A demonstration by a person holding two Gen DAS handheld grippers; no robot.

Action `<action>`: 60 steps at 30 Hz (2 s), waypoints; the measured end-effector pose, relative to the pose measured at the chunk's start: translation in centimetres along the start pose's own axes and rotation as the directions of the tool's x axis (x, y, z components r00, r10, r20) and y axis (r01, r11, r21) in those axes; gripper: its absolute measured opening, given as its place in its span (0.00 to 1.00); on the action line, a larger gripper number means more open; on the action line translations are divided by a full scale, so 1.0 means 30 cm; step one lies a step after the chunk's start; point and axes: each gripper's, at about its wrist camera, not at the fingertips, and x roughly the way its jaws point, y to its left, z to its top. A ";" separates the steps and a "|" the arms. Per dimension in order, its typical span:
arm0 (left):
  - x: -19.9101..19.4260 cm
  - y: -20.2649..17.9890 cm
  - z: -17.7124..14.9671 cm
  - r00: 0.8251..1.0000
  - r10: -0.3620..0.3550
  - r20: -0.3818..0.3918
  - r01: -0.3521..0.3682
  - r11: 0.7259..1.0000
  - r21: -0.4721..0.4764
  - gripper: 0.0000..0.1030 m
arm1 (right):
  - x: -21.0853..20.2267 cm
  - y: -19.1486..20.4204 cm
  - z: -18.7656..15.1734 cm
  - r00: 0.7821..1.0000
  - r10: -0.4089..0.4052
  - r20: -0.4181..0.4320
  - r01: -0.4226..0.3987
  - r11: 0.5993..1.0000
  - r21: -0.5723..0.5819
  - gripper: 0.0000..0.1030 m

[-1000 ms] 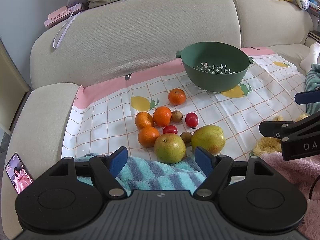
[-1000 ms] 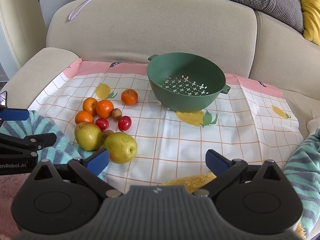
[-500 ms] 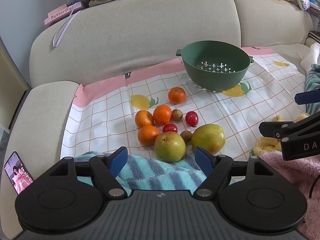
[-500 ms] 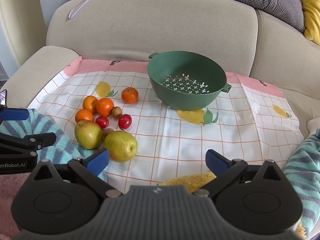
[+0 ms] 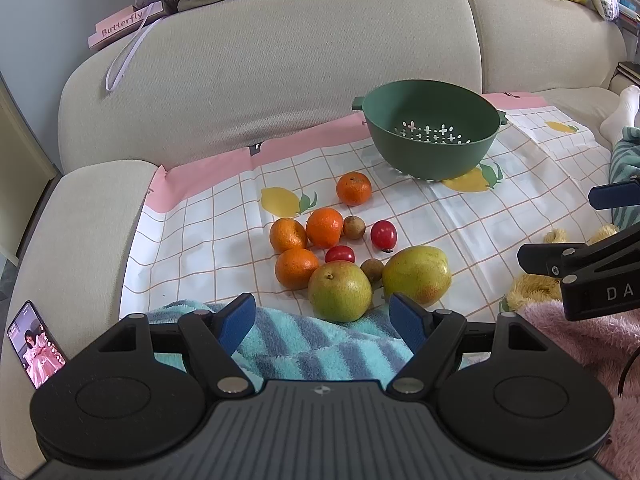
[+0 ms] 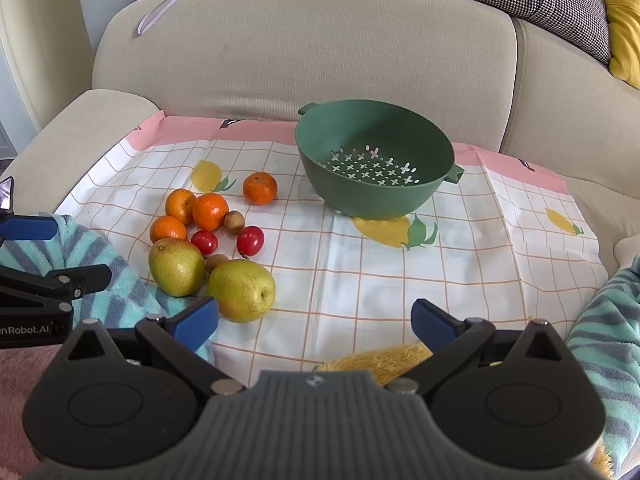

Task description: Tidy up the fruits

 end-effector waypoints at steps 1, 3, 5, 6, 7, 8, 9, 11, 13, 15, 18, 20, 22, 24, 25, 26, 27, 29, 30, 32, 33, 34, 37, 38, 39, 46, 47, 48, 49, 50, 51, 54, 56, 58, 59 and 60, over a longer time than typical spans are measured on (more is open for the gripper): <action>0.000 0.001 0.001 1.000 0.000 0.000 0.000 1.000 0.000 0.87 | 0.000 0.000 0.000 1.000 0.000 0.000 0.000 1.000 0.000 0.96; 0.000 0.000 0.000 1.000 -0.001 0.000 0.001 1.000 0.000 0.87 | 0.000 0.002 -0.001 1.000 0.000 -0.002 0.000 1.000 0.000 0.96; 0.001 0.000 -0.003 1.000 -0.002 -0.001 0.002 1.000 -0.001 0.87 | 0.003 0.004 -0.002 1.000 0.000 -0.004 0.000 1.000 0.000 0.96; 0.001 -0.002 -0.007 1.000 -0.004 -0.001 0.004 1.000 -0.002 0.87 | 0.006 0.005 -0.001 1.000 0.001 -0.006 -0.001 1.000 0.000 0.96; 0.001 -0.002 -0.011 1.000 -0.007 -0.002 0.007 1.000 -0.002 0.87 | 0.007 0.004 -0.001 1.000 0.001 -0.007 -0.001 1.000 0.000 0.96; 0.001 -0.003 -0.012 1.000 -0.012 -0.003 0.012 1.000 -0.002 0.87 | 0.009 0.004 -0.002 1.000 0.001 -0.009 -0.001 1.000 0.001 0.96; 0.001 -0.004 -0.014 1.000 -0.018 -0.005 0.018 1.000 0.001 0.87 | 0.011 0.004 -0.004 1.000 0.001 -0.009 -0.001 1.000 0.001 0.96; 0.001 -0.005 -0.012 0.999 -0.033 -0.003 0.033 0.999 0.017 0.86 | 0.018 0.003 -0.004 1.000 -0.001 -0.009 0.001 1.000 0.003 0.96; 0.002 0.000 -0.010 0.999 -0.036 -0.002 0.036 0.999 0.023 0.86 | 0.024 -0.002 -0.009 1.000 0.009 0.005 -0.009 1.000 0.007 0.96; 0.006 0.015 -0.005 0.999 -0.045 -0.004 0.045 0.999 0.017 0.84 | 0.025 -0.006 -0.019 0.999 0.018 0.041 -0.019 1.000 0.006 0.96; 0.014 0.041 -0.005 0.998 -0.065 -0.008 0.065 0.998 -0.012 0.83 | 0.027 -0.009 -0.030 0.992 0.072 0.100 -0.072 0.997 -0.007 0.96; 0.020 0.056 -0.006 0.996 -0.084 -0.013 0.084 0.996 -0.028 0.83 | 0.038 -0.004 -0.031 0.989 0.102 0.103 -0.101 0.995 -0.022 0.96; 0.030 0.065 -0.005 0.994 -0.108 -0.020 0.108 0.993 -0.039 0.83 | 0.061 0.016 -0.024 0.991 0.110 0.080 -0.106 0.993 -0.048 0.95; 0.040 0.069 -0.002 0.992 -0.126 -0.022 0.125 0.991 -0.042 0.83 | 0.087 0.035 -0.021 0.992 0.112 0.058 -0.107 0.991 -0.078 0.92; 0.044 0.068 -0.001 0.992 -0.125 -0.019 0.125 0.992 -0.037 0.83 | 0.099 0.044 -0.019 0.993 0.111 0.045 -0.107 0.990 -0.091 0.88; 0.050 0.066 0.001 0.993 -0.118 -0.018 0.117 0.993 -0.030 0.83 | 0.112 0.052 -0.015 0.993 0.111 0.031 -0.108 0.989 -0.101 0.87; 0.055 0.064 0.002 0.994 -0.109 -0.016 0.108 0.994 -0.025 0.83 | 0.123 0.057 -0.014 0.993 0.115 0.019 -0.112 0.988 -0.105 0.85; 0.068 0.064 0.004 0.995 -0.098 -0.014 0.098 0.995 -0.020 0.83 | 0.142 0.063 -0.012 0.992 0.126 0.004 -0.125 0.986 -0.110 0.83; 0.075 0.065 0.007 0.995 -0.099 -0.014 0.099 0.995 -0.020 0.83 | 0.153 0.066 -0.011 0.991 0.130 -0.007 -0.130 0.985 -0.114 0.81; 0.087 0.071 0.011 0.995 -0.100 -0.008 0.100 0.995 -0.013 0.83 | 0.175 0.072 -0.008 0.991 0.134 -0.022 -0.135 0.983 -0.122 0.77; 0.090 0.073 0.013 0.995 -0.104 0.000 0.104 0.995 -0.005 0.83 | 0.188 0.076 -0.004 0.990 0.135 -0.031 -0.138 0.983 -0.125 0.75; 0.094 0.075 0.014 0.994 -0.105 0.003 0.105 0.994 -0.001 0.83 | 0.201 0.080 -0.001 0.990 0.138 -0.042 -0.142 0.982 -0.127 0.75; 0.116 0.086 0.026 0.994 -0.107 -0.003 0.107 0.994 -0.006 0.82 | 0.236 0.093 0.012 0.987 0.152 -0.060 -0.159 0.978 -0.131 0.73; 0.124 0.089 0.030 0.993 -0.117 -0.010 0.117 0.993 -0.005 0.82 | 0.247 0.099 0.015 0.986 0.153 -0.065 -0.161 0.977 -0.138 0.73; 0.134 0.091 0.033 0.991 -0.130 -0.021 0.130 0.992 -0.003 0.80 | 0.258 0.106 0.017 0.986 0.151 -0.070 -0.160 0.976 -0.147 0.73; 0.191 0.096 0.026 0.976 -0.207 -0.072 0.208 0.978 0.001 0.80 | 0.323 0.130 0.022 0.982 0.158 -0.108 -0.175 0.969 -0.175 0.73; 0.198 0.099 0.026 0.975 -0.211 -0.076 0.211 0.978 -0.006 0.80 | 0.333 0.131 0.023 0.981 0.159 -0.113 -0.178 0.968 -0.176 0.73; 0.205 0.102 0.027 0.973 -0.215 -0.079 0.215 0.977 -0.013 0.80 | 0.342 0.133 0.024 0.980 0.161 -0.118 -0.181 0.968 -0.177 0.73; 0.212 0.106 0.029 0.972 -0.220 -0.080 0.219 0.975 -0.021 0.80 | 0.350 0.134 0.025 0.979 0.165 -0.123 -0.186 0.967 -0.176 0.73; 0.219 0.110 0.032 0.971 -0.225 -0.081 0.224 0.974 -0.030 0.80 | 0.360 0.134 0.026 0.977 0.170 -0.128 -0.191 0.966 -0.175 0.73; 0.227 0.114 0.035 0.969 -0.231 -0.083 0.229 0.973 -0.038 0.80 | 0.368 0.135 0.025 0.976 0.174 -0.133 -0.196 0.965 -0.173 0.73; 0.255 0.124 0.043 0.963 -0.251 -0.101 0.246 0.967 -0.060 0.80 | 0.391 0.135 0.026 0.971 0.191 -0.143 -0.214 0.962 -0.168 0.73; 0.277 0.125 0.049 0.957 -0.267 -0.116 0.260 0.963 -0.075 0.80 | 0.405 0.134 0.028 0.968 0.201 -0.148 -0.224 0.961 -0.164 0.73; 0.303 0.125 0.054 0.950 -0.281 -0.133 0.271 0.959 -0.088 0.80 | 0.417 0.134 0.029 0.965 0.216 -0.151 -0.239 0.958 -0.161 0.73; 0.317 0.123 0.056 0.949 -0.281 -0.143 0.270 0.958 -0.092 0.80 | 0.423 0.134 0.030 0.963 0.223 -0.153 -0.247 0.956 -0.161 0.73; 0.333 0.123 0.058 0.948 -0.279 -0.154 0.267 0.959 -0.096 0.80 | 0.429 0.134 0.030 0.961 0.228 -0.154 -0.253 0.954 -0.162 0.73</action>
